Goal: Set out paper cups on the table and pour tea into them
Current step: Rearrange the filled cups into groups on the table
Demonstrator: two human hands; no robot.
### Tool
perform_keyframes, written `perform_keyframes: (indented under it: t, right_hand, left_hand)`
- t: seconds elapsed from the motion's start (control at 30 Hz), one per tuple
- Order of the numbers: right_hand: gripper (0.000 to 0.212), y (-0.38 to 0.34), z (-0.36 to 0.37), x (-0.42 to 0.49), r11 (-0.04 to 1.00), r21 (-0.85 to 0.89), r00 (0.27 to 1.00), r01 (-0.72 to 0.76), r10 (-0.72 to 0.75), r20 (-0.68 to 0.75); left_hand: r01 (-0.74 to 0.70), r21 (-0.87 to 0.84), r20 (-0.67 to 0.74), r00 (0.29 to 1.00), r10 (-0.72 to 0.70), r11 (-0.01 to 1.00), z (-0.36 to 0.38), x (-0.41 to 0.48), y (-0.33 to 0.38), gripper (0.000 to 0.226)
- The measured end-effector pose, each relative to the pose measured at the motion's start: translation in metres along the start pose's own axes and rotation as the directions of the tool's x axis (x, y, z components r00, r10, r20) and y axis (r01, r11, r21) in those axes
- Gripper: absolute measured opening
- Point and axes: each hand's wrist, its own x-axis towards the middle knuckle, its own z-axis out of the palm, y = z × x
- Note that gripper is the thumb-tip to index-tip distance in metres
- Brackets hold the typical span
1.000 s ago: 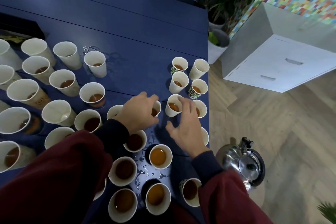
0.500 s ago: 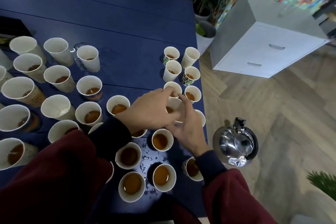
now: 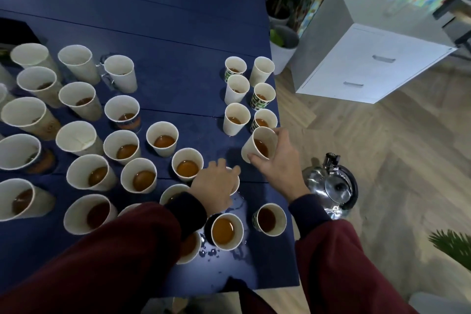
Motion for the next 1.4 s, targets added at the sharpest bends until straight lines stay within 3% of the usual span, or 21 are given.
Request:
perform_keyframes:
  t: [0.17, 0.33, 0.47, 0.7, 0.87, 0.97, 1.03, 1.2, 1.3, 1.4]
  right_hand:
    - [0.05, 0.002, 0.016, 0.016, 0.99, -0.114, 0.992, 0.077, -0.064, 0.109]
    - [0.059, 0.014, 0.041, 0.034, 0.959, -0.192, 0.956, 0.207, -0.158, 0.246]
    - [0.06, 0.021, 0.055, 0.041, 0.924, -0.286, 0.929, 0.252, -0.149, 0.338]
    - [0.07, 0.028, 0.057, 0.041, 0.912, -0.318, 0.93, 0.258, -0.144, 0.34]
    - [0.083, 0.026, 0.015, 0.017, 0.955, -0.179, 0.958, 0.235, -0.197, 0.208]
    - [0.078, 0.034, -0.016, -0.015, 0.965, -0.18, 0.965, 0.192, -0.153, 0.212]
    - [0.074, 0.041, -0.03, -0.039, 0.963, -0.208, 0.952, 0.171, -0.107, 0.288]
    - [0.089, 0.066, -0.033, -0.09, 0.94, -0.308, 0.888, 0.146, 0.012, 0.459]
    - [0.099, 0.074, -0.022, -0.108, 0.933, -0.332, 0.879, 0.139, 0.039, 0.475]
    - [0.09, 0.08, -0.01, -0.114, 0.917, -0.369, 0.889, 0.152, 0.036, 0.456]
  left_hand:
    - [0.055, 0.02, -0.04, 0.998, -0.054, 0.998, 0.012, -0.002, 0.011, 0.052]
    - [0.08, -0.054, -0.043, 0.996, -0.082, 0.995, 0.014, -0.006, 0.01, 0.057]
    - [0.103, -0.077, -0.037, 0.994, -0.106, 0.992, 0.015, -0.01, 0.009, 0.057]
    - [0.118, -0.102, -0.057, 0.991, -0.124, 0.988, 0.016, -0.011, 0.015, 0.051]
    - [0.117, -0.119, -0.064, 0.99, -0.126, 0.986, 0.015, -0.009, 0.02, 0.059]
    - [0.115, -0.134, -0.074, 0.989, -0.126, 0.984, 0.016, -0.01, 0.022, 0.058]
    - [0.11, -0.155, -0.073, 0.99, -0.123, 0.982, 0.017, -0.011, 0.025, 0.06]
    - [0.148, -0.177, -0.137, 0.975, -0.173, 0.973, 0.02, -0.012, 0.038, 0.061]
    - [0.196, -0.168, -0.15, 0.963, -0.222, 0.966, 0.021, -0.012, 0.041, 0.063]
    - [0.224, -0.159, -0.135, 0.96, -0.246, 0.962, 0.021, -0.011, 0.04, 0.065]
